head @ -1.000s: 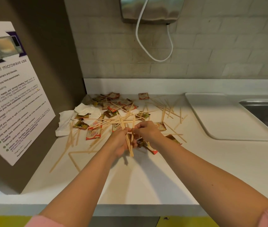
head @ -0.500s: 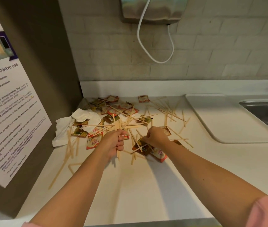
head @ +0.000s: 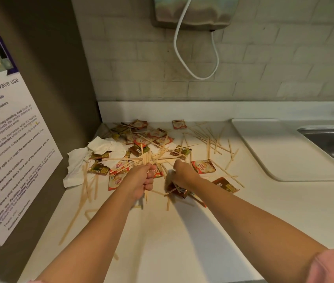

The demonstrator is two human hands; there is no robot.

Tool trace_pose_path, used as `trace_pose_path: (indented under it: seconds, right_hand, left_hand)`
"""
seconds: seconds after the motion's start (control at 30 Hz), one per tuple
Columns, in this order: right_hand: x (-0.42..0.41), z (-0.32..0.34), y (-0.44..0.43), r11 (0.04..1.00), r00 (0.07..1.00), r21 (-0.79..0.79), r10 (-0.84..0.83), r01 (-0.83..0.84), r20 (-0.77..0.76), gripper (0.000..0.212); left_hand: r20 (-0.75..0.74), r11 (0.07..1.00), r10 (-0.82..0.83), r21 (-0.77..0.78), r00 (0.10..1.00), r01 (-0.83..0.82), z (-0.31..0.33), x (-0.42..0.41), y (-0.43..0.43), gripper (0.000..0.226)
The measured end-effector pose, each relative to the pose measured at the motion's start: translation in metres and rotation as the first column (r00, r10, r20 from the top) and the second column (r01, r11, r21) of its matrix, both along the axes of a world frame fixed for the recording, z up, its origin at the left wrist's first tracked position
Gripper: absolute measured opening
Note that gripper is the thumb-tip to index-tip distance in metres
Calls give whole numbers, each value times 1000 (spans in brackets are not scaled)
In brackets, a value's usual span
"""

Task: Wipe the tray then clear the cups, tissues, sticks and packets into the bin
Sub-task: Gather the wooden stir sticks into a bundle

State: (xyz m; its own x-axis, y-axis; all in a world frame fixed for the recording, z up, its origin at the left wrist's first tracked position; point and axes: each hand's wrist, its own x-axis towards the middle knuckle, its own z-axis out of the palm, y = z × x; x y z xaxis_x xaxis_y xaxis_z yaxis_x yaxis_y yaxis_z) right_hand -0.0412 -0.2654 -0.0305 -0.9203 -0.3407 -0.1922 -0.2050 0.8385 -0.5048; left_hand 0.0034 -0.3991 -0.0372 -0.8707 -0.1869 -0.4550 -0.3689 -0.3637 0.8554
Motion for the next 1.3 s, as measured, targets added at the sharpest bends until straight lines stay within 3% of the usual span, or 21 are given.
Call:
trace_pose_path:
  seconds: [0.23,0.4,0.47,0.57,0.63,0.7,0.77,0.83,0.97,1.2,1.3]
  right_hand:
    - [1,-2,-2,998,996,33,-48,46,73,17]
    - [2,4,-1,998,990,-2,-68,69,120,27]
    - [1,0,-4,997,993,63,-54,47,106,17]
    - [1,-4,-11,980,993,193,-72,52,96,32]
    - [0,-3,-16,971,994,236,-62,40,87,31]
    - [1,3,-17,951,992,305,5,-43,123,40]
    - [2,12,-12,879,950,403,148,-254,275,54]
    - [3,21,-3,818,893,399,283,-416,350,51]
    - [7,25,6,825,907,381,356,-418,225,47]
    - [6,6,-2,911,981,373,195,-175,-18,27]
    - [6,1,-2,907,981,388,192,-166,-28,16]
  left_hand:
    - [-2,1000,15,-13,1000,-15,2,6,-9,31]
    - [-2,1000,17,-19,1000,-17,2,8,-12,29]
    - [-8,1000,17,-15,1000,-17,2,8,-11,29]
    - [-7,1000,8,-19,1000,-8,2,9,-11,29]
    - [-4,1000,6,-23,1000,-6,2,10,-14,29]
    - [-2,1000,7,-23,1000,-7,2,10,-16,29]
    - [0,1000,13,-15,1000,-13,2,9,-18,29]
    - [0,1000,18,-9,1000,-18,2,9,-18,30]
    - [0,1000,15,-6,1000,-15,3,9,-14,30]
    - [-4,999,-15,-28,1000,15,5,7,-9,29]
    - [1,999,-19,-33,1000,19,5,7,-9,28]
